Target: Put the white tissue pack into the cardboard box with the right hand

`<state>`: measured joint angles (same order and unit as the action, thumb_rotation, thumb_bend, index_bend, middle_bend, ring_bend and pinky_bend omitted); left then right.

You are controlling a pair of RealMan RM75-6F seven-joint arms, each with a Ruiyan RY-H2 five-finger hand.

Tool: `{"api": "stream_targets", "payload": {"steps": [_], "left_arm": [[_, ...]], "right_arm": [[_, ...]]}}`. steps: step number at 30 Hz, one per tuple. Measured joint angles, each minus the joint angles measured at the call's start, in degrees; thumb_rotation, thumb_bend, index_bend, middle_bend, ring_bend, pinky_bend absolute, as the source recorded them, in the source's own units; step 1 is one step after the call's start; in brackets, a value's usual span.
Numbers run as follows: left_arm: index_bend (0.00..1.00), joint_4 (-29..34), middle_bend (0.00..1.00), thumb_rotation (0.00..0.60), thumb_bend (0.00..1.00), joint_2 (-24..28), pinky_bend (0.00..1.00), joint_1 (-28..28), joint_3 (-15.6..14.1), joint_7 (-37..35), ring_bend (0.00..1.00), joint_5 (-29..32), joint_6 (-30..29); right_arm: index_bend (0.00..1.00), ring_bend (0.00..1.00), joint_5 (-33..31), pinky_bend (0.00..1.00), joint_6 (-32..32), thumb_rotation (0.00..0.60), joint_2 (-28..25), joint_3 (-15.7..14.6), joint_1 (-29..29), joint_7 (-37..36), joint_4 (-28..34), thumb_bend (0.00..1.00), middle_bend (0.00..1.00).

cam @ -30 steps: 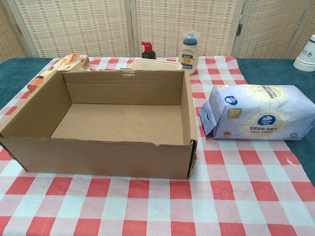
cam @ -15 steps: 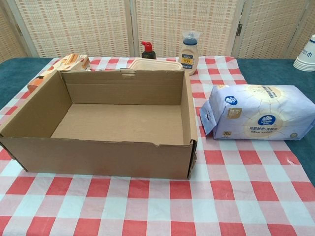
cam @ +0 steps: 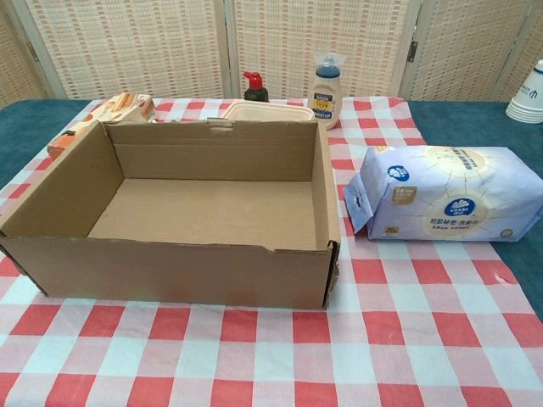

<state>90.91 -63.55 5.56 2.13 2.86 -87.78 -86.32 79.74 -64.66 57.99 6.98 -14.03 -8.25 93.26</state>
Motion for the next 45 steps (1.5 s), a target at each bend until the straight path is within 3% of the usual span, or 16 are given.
{"api": "stream_targets", "payload": {"steps": [6, 10, 16, 28, 35, 45], "left_arm": [[0.00, 0.44, 0.00, 0.600, 0.20, 0.60, 0.07, 0.00, -0.17, -1.02, 0.00, -0.27, 0.12], [0.00, 0.57, 0.00, 0.600, 0.20, 0.75, 0.07, 0.07, -0.32, -1.40, 0.00, -0.55, 0.24], [0.00, 0.70, 0.00, 0.600, 0.20, 0.86, 0.07, 0.17, -0.50, -1.81, 0.00, -1.16, 0.18], [0.00, 0.79, 0.00, 0.600, 0.20, 1.04, 0.07, 0.19, -0.76, -2.63, 0.00, -2.11, -0.22], [0.00, 0.39, 0.00, 0.600, 0.20, 0.84, 0.07, 0.05, -0.68, -3.02, 0.00, -2.24, -0.81], [0.00, 0.02, 0.00, 0.600, 0.20, 0.81, 0.07, 0.34, -0.52, -3.56, 0.00, -1.78, -0.23]], "right_arm": [[0.00, 0.00, -4.04, 0.00, 14.27, 0.600, -6.23, 3.27, -9.53, -4.41, 1.95, 0.00, 0.00], [0.00, 0.00, -7.94, 0.00, 20.82, 0.600, -8.29, 4.80, -15.40, -1.28, 3.76, 0.00, 0.00], [0.00, 0.00, -12.22, 0.00, 28.80, 0.600, -8.67, 4.32, -21.71, 6.35, 5.56, 0.00, 0.00], [0.00, 0.00, -28.50, 0.00, 31.40, 0.600, -5.07, -1.75, -32.16, 24.76, 8.30, 0.00, 0.00], [0.00, 0.00, -32.34, 0.00, 31.23, 0.600, 0.37, -4.00, -35.74, 27.37, 3.57, 0.00, 0.00], [0.00, 0.00, -34.80, 0.00, 32.11, 0.600, 2.76, -5.35, -37.91, 26.56, -0.46, 0.00, 0.00]]}}
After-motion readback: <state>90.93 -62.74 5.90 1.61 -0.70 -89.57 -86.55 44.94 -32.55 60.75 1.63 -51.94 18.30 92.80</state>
